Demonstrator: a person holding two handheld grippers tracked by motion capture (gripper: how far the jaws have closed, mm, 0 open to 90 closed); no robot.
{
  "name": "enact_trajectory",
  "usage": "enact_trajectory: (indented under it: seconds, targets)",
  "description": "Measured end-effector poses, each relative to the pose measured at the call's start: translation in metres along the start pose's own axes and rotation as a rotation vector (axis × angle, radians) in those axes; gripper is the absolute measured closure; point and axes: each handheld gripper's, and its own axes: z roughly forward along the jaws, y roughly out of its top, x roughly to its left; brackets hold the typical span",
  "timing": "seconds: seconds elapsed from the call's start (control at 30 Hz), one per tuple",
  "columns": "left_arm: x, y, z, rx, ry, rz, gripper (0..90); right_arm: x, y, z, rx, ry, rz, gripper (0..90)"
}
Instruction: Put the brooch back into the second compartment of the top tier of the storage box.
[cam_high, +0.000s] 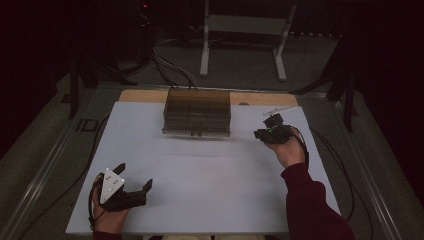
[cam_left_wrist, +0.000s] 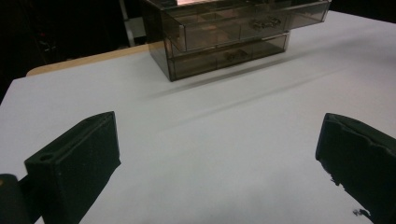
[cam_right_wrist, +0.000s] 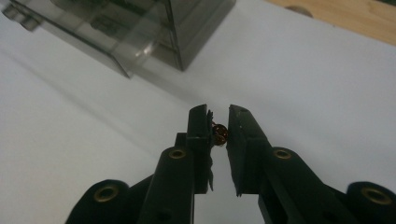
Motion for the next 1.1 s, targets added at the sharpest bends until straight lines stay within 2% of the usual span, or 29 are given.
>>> enact_trajectory:
  seconds: [0.37, 0.63, 0.83, 1.1]
  targets:
    - [0.000, -0.001, 0.003, 0.007, -0.009, 0.003, 0.7, 0.010, 0.018, -0.002, -0.047, 0.024, 0.000, 80.0]
    - [0.002, -0.002, 0.003, 0.006, -0.009, -0.004, 0.7, 0.018, 0.029, 0.000, -0.066, 0.035, -0.012, 79.9]
    - [0.001, -0.003, 0.004, 0.009, -0.012, 0.002, 0.7, 0.022, 0.034, 0.000, -0.082, 0.060, 0.000, 79.8]
    - [0.001, -0.003, 0.004, 0.008, -0.011, -0.001, 0.7, 0.031, 0.043, 0.002, -0.096, 0.072, -0.015, 79.8]
